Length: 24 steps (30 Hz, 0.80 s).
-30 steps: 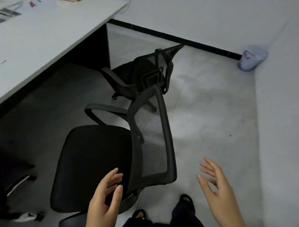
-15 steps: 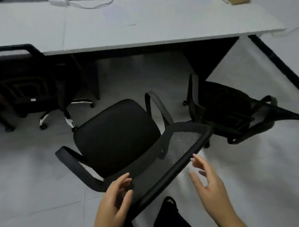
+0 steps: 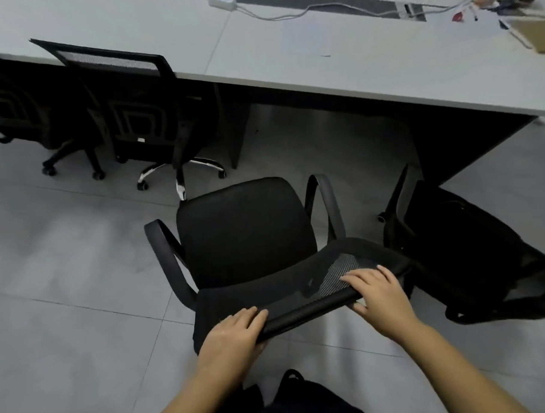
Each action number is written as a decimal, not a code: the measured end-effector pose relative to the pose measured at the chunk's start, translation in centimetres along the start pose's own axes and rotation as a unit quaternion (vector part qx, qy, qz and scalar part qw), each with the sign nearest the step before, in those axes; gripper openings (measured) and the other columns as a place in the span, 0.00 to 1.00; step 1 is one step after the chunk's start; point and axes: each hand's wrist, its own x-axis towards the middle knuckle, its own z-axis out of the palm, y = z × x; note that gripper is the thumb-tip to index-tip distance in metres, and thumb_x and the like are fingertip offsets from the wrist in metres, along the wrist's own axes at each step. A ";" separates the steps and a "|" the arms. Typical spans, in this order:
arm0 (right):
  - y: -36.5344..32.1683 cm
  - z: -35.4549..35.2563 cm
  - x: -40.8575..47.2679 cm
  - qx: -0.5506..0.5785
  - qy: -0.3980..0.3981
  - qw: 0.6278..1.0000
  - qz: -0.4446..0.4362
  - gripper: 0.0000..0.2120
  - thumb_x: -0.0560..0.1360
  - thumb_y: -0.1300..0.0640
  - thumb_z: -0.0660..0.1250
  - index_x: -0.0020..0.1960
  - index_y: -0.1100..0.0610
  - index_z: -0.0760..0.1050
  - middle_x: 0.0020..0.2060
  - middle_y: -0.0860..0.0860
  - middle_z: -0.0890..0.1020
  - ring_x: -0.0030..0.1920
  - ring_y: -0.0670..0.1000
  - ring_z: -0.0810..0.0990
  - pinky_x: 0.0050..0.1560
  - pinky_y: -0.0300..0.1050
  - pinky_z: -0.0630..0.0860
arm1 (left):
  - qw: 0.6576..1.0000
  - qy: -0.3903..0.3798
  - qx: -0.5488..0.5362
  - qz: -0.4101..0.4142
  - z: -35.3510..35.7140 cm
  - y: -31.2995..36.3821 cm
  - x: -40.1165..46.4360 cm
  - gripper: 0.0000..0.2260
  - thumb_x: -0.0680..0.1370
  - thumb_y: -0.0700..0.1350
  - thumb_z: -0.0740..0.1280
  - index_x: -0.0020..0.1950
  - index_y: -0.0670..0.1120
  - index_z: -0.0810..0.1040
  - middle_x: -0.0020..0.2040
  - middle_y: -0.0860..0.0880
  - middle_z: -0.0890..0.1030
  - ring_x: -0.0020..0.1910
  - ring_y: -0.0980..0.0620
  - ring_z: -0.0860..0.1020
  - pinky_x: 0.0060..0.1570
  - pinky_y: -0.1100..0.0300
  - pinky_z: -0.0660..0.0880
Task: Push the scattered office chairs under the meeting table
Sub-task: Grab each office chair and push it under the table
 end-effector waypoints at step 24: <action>-8.9 2.5 6.6 0.087 0.101 0.989 0.062 0.25 0.50 0.60 0.81 0.45 0.52 0.80 0.36 0.46 0.81 0.37 0.50 0.80 0.36 0.43 0.75 | 0.976 -0.043 0.095 0.189 -7.4 -18.2 12.5 0.24 0.55 0.49 0.82 0.50 0.52 0.83 0.46 0.53 0.85 0.42 0.54 0.84 0.37 0.61 0.81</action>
